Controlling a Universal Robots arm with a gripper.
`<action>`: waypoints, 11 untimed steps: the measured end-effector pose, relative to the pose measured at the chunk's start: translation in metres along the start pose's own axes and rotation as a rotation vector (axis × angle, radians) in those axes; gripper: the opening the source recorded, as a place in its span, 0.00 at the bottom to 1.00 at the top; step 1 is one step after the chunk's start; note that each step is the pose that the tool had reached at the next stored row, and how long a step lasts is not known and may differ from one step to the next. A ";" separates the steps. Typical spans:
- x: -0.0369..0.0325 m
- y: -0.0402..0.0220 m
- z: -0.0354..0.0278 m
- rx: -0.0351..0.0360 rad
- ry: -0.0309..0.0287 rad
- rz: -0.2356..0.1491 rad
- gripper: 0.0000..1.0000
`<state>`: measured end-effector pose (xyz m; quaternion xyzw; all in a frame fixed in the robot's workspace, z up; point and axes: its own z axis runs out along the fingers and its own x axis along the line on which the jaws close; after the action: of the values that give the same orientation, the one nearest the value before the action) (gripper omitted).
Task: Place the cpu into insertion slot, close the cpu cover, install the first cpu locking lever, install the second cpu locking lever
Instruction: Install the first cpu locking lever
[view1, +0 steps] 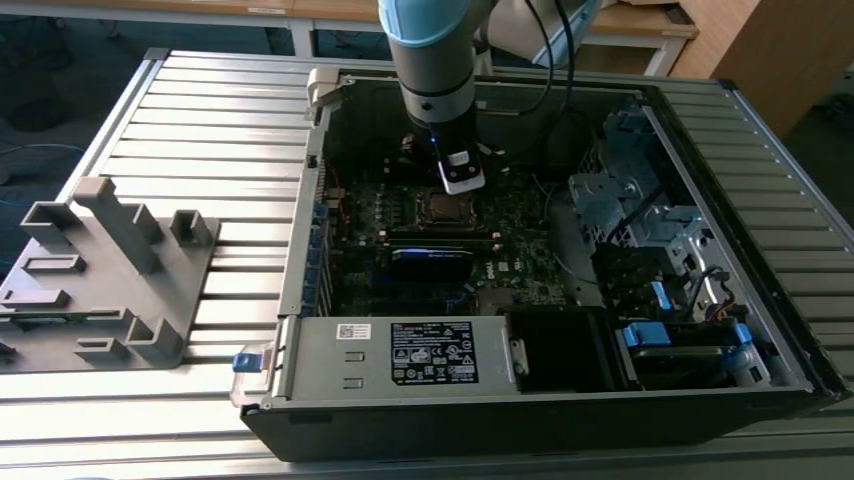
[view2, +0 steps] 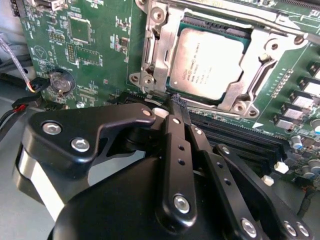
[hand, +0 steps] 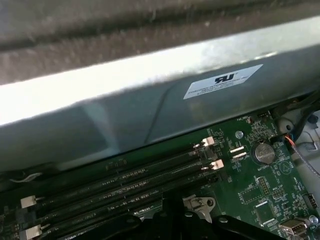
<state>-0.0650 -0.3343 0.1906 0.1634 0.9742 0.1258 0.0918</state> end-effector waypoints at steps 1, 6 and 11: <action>0.0000 0.0000 0.0000 0.0002 0.0000 0.000 0.11; -0.0001 0.0002 -0.0006 -0.0004 -0.0002 0.000 0.11; -0.0007 0.0016 -0.0052 -0.0011 0.0001 0.000 0.11</action>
<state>-0.0651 -0.3342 0.1961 0.1635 0.9741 0.1263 0.0918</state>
